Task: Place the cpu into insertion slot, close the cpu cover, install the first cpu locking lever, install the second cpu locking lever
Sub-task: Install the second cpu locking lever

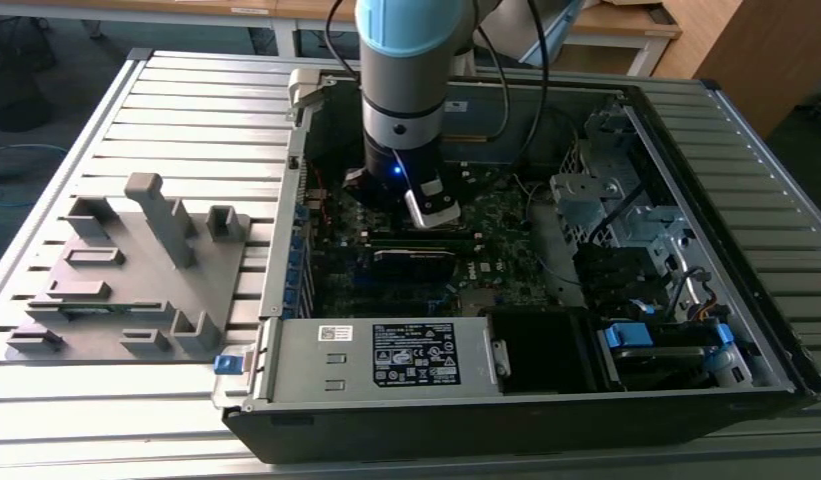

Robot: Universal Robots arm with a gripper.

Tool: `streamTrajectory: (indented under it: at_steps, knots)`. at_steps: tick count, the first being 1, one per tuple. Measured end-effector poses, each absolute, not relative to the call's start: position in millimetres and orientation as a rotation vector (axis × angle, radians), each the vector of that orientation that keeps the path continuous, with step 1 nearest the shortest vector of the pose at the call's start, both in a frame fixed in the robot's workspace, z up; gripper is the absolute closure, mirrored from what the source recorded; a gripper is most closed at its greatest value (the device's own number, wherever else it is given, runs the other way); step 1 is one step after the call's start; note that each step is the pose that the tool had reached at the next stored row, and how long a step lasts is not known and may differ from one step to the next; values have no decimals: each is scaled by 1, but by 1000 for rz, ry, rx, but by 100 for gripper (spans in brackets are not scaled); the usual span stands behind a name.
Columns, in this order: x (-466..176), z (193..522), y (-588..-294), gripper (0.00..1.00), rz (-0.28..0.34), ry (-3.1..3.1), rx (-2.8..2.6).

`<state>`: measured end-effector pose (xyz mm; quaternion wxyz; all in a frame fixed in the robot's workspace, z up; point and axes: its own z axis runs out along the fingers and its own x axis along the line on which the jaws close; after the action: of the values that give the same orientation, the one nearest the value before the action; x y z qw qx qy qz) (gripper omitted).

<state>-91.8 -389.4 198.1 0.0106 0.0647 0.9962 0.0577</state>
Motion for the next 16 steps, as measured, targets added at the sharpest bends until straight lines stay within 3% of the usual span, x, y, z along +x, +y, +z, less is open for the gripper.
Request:
streamTrajectory:
  at_steps: [16]
  knots:
    - [-97, 196, -391, 90, 205, 3108, 202]
